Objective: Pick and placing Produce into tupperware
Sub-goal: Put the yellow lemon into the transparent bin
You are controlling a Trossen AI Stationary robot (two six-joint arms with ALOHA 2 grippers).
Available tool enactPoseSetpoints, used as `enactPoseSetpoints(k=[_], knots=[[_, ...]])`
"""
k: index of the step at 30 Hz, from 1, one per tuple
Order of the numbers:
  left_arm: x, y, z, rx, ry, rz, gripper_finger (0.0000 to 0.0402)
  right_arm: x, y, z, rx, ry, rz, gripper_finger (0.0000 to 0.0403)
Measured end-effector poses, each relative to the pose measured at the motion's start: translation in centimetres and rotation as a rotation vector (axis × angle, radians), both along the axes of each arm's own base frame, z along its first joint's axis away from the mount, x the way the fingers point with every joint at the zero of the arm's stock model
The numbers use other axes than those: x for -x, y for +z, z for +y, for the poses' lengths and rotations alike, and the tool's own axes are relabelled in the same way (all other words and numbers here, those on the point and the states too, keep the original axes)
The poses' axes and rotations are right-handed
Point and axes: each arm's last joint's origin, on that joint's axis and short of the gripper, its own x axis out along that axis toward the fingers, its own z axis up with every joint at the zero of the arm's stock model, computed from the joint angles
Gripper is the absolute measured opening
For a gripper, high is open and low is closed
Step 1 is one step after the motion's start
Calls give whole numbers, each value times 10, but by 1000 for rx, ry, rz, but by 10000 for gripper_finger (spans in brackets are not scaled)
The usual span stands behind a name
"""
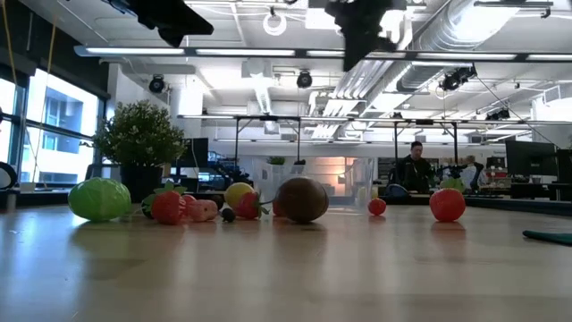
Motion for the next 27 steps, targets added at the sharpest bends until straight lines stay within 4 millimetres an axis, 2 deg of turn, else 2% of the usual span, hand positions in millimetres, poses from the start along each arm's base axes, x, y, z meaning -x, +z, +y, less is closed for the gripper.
enactPoseSetpoints(k=[3,7,11,15,18,22,27], knots=[[0,0,0,0,0,0,5,33,0,20,-34,-63,-15,2],[0,0,0,0,0,0,5,72,-15,49,-100,-150,-48,2],[0,0,0,0,0,-1,5,97,-35,74,-175,-198,-134,2],[0,0,0,-1,0,-1,5,110,-55,89,-241,-175,-193,2],[0,0,0,-18,-8,3,5,117,-68,93,-255,-161,-186,2],[0,0,0,-23,-10,3,5,115,-79,88,-241,-188,-196,2],[0,0,0,-24,-10,3,5,105,-82,62,-196,-262,-256,2]])
